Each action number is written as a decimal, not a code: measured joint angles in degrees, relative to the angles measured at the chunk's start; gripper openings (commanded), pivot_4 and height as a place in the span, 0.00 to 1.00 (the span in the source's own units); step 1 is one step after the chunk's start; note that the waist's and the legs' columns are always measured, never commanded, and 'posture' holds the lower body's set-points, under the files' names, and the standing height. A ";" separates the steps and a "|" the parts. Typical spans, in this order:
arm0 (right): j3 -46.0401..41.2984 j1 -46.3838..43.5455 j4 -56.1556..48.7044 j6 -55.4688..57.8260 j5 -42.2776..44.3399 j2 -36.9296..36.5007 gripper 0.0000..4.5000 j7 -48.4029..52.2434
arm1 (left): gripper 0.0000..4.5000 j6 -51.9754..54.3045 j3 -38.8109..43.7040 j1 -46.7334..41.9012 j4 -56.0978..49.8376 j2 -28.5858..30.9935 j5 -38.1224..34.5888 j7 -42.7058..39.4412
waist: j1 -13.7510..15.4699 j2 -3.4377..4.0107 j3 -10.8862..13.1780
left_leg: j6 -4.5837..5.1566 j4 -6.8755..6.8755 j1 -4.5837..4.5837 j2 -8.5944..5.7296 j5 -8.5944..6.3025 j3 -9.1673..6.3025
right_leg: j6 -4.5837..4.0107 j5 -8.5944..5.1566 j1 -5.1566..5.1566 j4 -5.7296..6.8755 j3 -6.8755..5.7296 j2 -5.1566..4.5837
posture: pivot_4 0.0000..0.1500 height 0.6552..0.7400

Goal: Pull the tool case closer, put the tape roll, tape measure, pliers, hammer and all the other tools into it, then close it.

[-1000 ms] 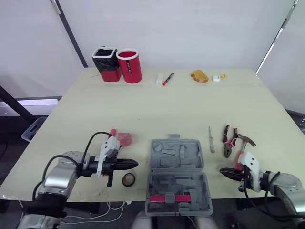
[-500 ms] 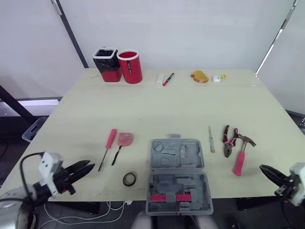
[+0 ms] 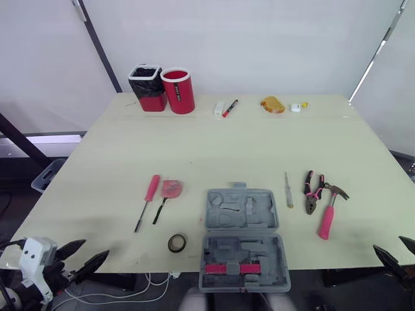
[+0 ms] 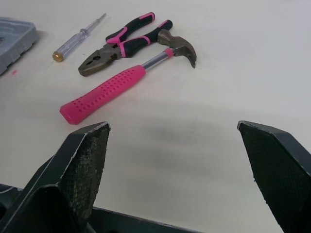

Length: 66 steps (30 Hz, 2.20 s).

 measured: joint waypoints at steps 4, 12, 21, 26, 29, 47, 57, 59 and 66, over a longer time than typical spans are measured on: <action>1.37 -1.39 -2.55 1.29 1.14 -2.10 0.98 3.21 | 1.00 -1.85 -2.38 0.45 -4.08 2.64 1.36 -2.35 | -0.05 0.00 0.00 | 0.00 0.00 0.00 0.01 0.00 0.07 | -0.02 0.02 0.00 0.01 0.05 -0.01 | 1.00 1.00; 11.52 -8.68 -14.27 7.39 4.82 -8.01 0.98 11.58 | 1.00 -2.04 -11.66 -2.37 -16.83 10.98 6.93 -5.12 | 0.10 0.00 0.03 | 0.01 -0.02 -0.04 -0.05 0.00 0.10 | -0.21 0.13 0.00 -0.04 0.02 0.24 | 1.00 1.00; 21.48 -18.82 -14.29 7.49 4.12 -8.95 0.98 17.37 | 1.00 6.73 -27.94 -6.85 -31.62 22.69 21.02 -3.94 | 0.08 -0.02 0.18 | 0.03 -0.02 -0.05 -0.23 0.00 0.18 | -0.17 0.14 0.00 -0.02 0.03 0.31 | 1.00 1.00; 24.17 -21.96 -13.65 7.51 3.61 -8.43 0.98 17.44 | 1.00 12.89 -37.74 -13.92 -36.19 27.72 30.13 -4.07 | 0.16 -0.03 0.25 | 0.03 0.00 -0.07 -0.27 0.01 0.33 | -0.18 0.13 0.01 0.01 0.02 0.46 | 1.00 1.00; 24.94 -22.75 -13.00 7.55 3.39 -8.40 0.98 17.45 | 1.00 17.29 -44.09 -17.70 -38.84 29.20 34.41 -5.68 | 0.12 0.00 0.29 | 0.03 0.00 -0.08 -0.28 0.00 0.38 | -0.17 0.14 -0.01 0.00 0.06 0.47 | 1.00 1.00; 27.64 -25.20 -15.64 9.98 4.60 -8.81 0.98 20.30 | 1.00 27.64 -64.98 -35.97 -43.75 24.18 48.81 -12.32 | 0.10 -0.13 0.37 | 0.04 0.05 -0.09 -0.27 0.01 0.33 | 0.01 0.25 0.00 0.06 0.13 0.61 | 1.00 1.00; 29.84 -26.38 -18.12 7.73 4.23 -12.10 0.98 27.70 | 1.00 27.53 -65.32 -35.06 -42.95 23.79 51.75 -13.14 | 0.07 -0.16 0.39 | 0.04 0.07 -0.09 -0.25 0.01 0.32 | 0.01 0.26 0.01 0.06 0.14 0.61 | 1.00 1.00; 30.29 -26.49 -18.11 7.11 3.70 -12.33 0.98 28.58 | 1.00 27.66 -65.23 -34.64 -42.96 23.86 51.76 -13.15 | 0.12 -0.16 0.39 | 0.04 0.08 -0.09 -0.25 0.01 0.31 | 0.00 0.25 0.02 0.07 0.12 0.61 | 1.00 1.00; 30.36 -27.63 -17.93 6.91 3.49 -11.68 0.98 27.95 | 1.00 26.14 -63.83 -33.08 -42.97 25.02 51.76 -13.10 | 0.17 -0.18 0.40 | 0.04 0.09 -0.09 -0.25 0.01 0.32 | -0.15 0.18 0.02 0.07 0.14 0.60 | 1.00 1.00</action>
